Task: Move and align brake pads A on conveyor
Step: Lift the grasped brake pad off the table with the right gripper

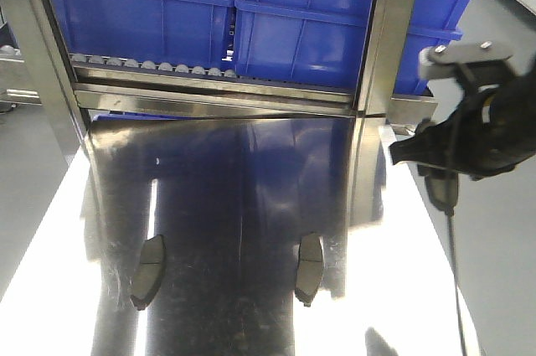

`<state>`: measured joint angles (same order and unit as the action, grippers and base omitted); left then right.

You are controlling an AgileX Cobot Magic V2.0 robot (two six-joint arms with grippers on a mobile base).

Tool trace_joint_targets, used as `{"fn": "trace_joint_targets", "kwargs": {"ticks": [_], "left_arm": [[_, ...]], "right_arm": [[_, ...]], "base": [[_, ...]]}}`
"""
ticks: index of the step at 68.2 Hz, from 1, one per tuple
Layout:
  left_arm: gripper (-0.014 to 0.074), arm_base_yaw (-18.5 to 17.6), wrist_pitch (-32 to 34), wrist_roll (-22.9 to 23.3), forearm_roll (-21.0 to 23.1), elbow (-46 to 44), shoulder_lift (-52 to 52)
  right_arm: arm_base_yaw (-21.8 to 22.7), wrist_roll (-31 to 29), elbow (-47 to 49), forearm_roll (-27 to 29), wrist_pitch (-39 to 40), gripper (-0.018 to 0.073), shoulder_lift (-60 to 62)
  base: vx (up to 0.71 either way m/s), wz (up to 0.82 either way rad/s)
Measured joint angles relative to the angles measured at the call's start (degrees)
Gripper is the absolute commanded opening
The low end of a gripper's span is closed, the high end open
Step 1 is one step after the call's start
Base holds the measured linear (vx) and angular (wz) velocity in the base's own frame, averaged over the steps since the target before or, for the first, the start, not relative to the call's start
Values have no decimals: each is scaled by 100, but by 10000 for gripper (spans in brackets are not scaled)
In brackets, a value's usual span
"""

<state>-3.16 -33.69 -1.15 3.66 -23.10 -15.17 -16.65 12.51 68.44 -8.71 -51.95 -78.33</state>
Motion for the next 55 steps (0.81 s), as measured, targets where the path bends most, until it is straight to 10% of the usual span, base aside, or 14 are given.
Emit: {"fn": "trace_joint_targets", "kwargs": {"ticks": [55], "left_arm": [[-6,0,0,0,0,0,0]], "right_arm": [[0,-37,-4036,-13,2464,-7,5035]], "base": [[0,0]]}}
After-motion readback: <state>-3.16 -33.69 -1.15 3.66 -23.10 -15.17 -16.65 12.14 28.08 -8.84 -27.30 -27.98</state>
